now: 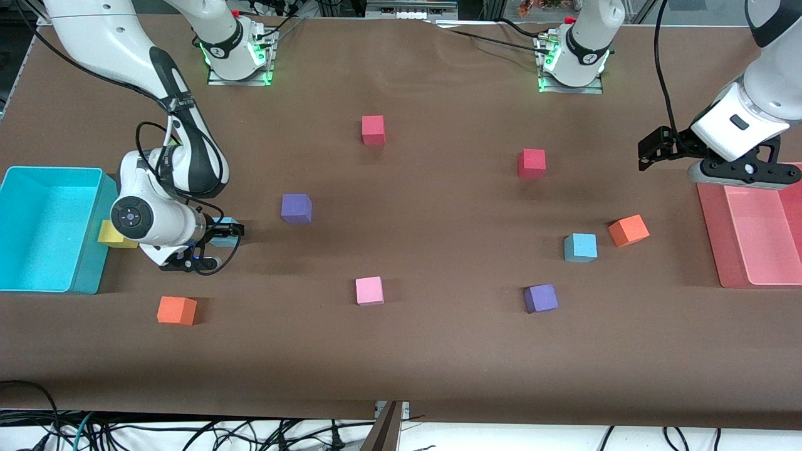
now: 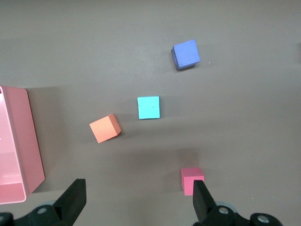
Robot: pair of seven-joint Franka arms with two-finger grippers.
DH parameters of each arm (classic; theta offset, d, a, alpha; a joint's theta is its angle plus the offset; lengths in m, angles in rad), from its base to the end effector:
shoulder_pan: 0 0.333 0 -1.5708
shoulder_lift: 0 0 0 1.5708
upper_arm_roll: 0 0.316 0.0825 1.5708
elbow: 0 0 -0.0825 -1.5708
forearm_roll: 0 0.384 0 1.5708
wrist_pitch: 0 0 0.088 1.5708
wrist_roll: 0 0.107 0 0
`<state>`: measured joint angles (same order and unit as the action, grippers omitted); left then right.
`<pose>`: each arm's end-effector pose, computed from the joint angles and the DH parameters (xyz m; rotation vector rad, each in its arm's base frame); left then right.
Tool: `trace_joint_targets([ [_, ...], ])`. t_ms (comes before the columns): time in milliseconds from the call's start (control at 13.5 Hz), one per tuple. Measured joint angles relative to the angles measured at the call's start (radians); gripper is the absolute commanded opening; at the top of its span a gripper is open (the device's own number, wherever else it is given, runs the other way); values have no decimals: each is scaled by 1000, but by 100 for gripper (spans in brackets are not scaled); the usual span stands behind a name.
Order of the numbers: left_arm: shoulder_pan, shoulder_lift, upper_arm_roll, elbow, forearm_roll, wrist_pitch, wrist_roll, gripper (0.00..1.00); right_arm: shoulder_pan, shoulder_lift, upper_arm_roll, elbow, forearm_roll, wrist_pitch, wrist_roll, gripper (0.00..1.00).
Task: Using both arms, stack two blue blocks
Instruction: 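Close the right gripper on the light blue cube and lift it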
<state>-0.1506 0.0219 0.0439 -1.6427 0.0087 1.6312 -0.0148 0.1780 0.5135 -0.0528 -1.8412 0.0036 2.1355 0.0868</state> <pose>0.5607 -0.0594 0.5834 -3.1262 0.1448 0.0512 0.6149 0.0792 0.2318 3.0765 0.0617 -0.3317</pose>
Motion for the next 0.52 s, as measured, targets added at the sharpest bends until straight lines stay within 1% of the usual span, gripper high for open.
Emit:
trace_joint_targets([
  [520, 0, 0, 0, 0, 0, 0, 0, 100, -9, 1, -6, -19, 0, 3, -3, 100],
])
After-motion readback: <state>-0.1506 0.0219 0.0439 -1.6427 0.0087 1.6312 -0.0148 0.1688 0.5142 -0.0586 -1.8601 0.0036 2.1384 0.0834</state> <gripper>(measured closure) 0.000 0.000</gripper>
